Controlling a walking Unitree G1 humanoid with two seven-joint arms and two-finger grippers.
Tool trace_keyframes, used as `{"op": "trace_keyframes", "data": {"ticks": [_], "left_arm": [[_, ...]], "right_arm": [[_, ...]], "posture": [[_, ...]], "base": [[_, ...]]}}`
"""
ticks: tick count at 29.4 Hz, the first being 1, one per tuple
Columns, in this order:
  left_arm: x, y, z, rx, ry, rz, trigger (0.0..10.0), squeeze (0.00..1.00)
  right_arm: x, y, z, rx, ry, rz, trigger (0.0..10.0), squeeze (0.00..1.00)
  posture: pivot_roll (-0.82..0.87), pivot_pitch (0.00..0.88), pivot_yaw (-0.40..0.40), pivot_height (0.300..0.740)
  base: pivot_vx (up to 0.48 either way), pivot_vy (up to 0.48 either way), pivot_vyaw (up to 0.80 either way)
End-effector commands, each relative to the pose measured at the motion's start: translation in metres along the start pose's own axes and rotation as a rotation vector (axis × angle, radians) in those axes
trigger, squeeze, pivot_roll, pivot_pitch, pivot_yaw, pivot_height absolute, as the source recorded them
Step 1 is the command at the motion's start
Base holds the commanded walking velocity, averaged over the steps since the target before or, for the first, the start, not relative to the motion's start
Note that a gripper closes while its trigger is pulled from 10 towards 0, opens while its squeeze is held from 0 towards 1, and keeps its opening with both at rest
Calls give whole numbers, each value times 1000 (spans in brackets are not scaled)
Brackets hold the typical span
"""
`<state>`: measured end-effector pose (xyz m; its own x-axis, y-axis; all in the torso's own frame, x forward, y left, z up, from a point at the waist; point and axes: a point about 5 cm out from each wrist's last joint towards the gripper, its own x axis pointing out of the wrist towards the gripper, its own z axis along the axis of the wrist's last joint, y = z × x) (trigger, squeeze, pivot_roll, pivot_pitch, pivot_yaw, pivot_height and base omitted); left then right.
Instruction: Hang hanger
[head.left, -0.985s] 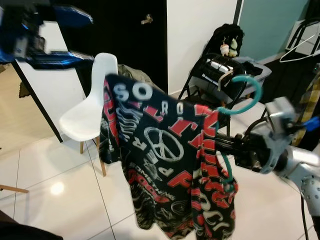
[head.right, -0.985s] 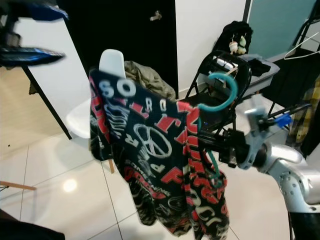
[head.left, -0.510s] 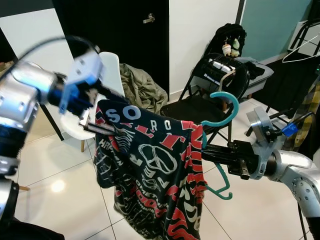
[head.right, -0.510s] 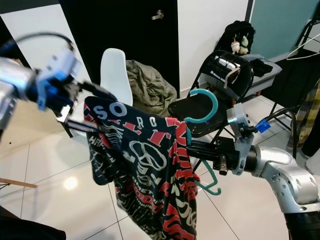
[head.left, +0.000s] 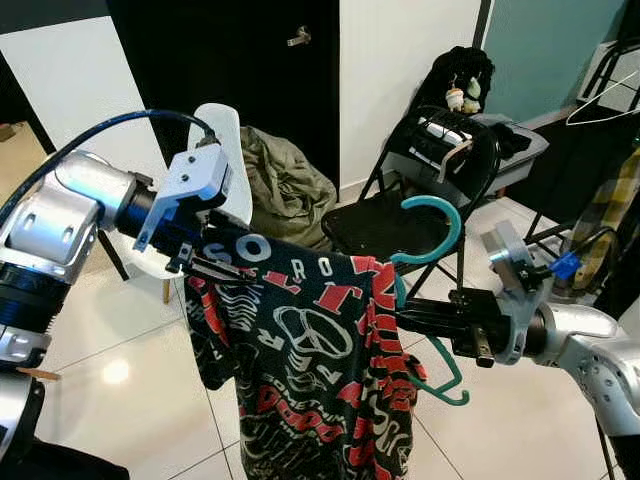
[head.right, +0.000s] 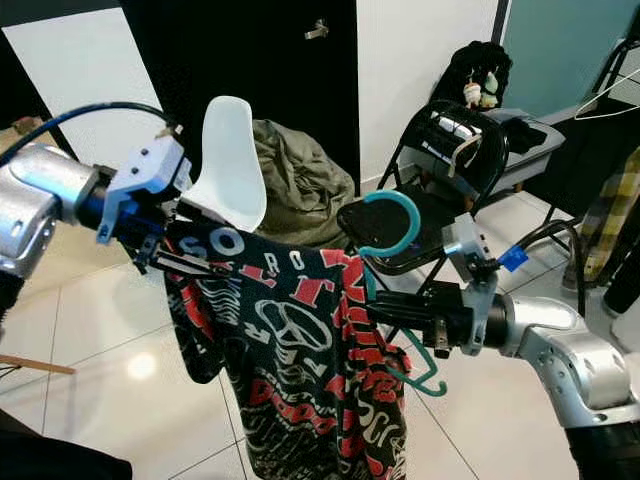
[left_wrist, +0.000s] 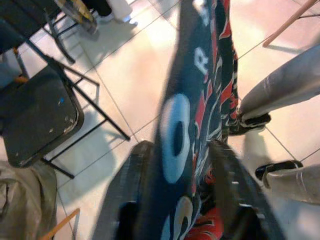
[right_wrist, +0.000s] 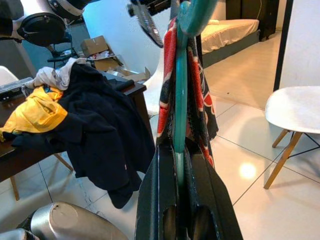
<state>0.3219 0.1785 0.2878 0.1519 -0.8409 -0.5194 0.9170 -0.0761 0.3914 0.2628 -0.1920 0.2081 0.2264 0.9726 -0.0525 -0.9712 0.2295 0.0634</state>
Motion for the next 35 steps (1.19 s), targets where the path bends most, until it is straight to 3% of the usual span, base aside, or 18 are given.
{"op": "trace_keyframes", "data": {"ticks": [1,9,23,28,29,35], "left_arm": [[3,-6,-6,-12,45,-38,0,0],[4,-11,-15,-31,93,-51,0,0],[9,-16,-15,-36,84,-66,0,0],[8,-15,-13,-32,70,-54,0,0],[8,-14,-13,-31,67,-47,0,0],[5,-11,-13,-25,68,-13,0,0]], "right_arm": [[5,2,13,-59,-26,38,10000,0],[6,1,15,-66,-25,49,10000,0],[8,1,16,-91,-6,55,10000,0],[9,-7,13,-149,34,-16,10000,0],[10,-7,14,-139,17,-19,10000,1000],[1,-14,20,-125,-41,-76,10000,1000]], "posture": [[11,0,62,740],[12,0,59,740],[7,0,50,740],[3,0,47,740],[3,0,46,740],[-4,0,42,740]], "base": [[0,0,0],[0,0,0],[0,0,0],[0,0,0],[0,0,0],[0,0,0]]}}
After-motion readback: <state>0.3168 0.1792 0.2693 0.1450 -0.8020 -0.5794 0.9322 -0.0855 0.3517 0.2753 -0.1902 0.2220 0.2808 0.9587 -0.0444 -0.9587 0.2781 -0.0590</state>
